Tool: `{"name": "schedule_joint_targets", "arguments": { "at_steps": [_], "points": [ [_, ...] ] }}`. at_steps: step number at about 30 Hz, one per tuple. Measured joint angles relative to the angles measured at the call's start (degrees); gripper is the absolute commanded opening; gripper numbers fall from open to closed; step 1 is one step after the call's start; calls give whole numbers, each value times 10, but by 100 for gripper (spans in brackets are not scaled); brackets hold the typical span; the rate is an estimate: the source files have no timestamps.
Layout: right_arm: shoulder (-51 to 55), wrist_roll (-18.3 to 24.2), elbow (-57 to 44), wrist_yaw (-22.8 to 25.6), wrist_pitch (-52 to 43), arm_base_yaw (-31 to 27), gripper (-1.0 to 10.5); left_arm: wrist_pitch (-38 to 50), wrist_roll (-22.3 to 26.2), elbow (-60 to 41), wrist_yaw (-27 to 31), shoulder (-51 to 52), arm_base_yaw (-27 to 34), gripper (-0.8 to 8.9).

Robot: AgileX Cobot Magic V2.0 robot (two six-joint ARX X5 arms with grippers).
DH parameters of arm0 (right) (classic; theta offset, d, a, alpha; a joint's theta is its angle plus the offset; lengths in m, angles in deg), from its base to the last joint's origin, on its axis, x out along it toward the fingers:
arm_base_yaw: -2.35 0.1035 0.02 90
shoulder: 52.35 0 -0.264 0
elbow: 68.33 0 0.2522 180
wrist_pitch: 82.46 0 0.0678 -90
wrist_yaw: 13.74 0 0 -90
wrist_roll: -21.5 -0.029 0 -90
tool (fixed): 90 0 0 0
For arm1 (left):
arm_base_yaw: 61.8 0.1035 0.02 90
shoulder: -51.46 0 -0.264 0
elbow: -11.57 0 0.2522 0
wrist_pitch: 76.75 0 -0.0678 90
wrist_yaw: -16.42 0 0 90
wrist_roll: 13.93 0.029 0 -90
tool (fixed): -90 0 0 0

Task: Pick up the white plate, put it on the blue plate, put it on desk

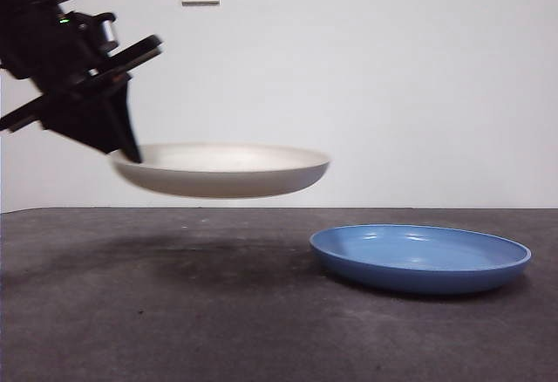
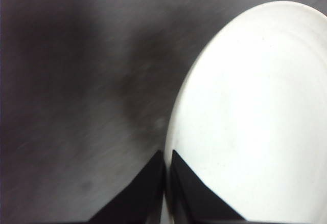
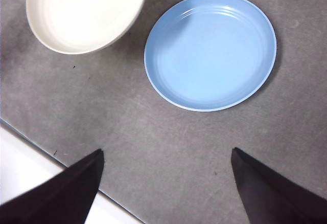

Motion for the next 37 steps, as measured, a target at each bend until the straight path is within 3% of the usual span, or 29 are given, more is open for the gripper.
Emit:
{"name": "schedule_joint_targets", "arguments": {
  "at_steps": [10,23,37],
  "points": [
    [0,-14,0,0,-10,0,399,30,-47,88,3,-52,-90,9],
    [0,-20,0,0,-10,0,399,-3,-48,243,53,-217,-165,9],
    [0,-28,0,0,-10,0,399,0,-46,281,84,-323,-203,9]
  ]
}}
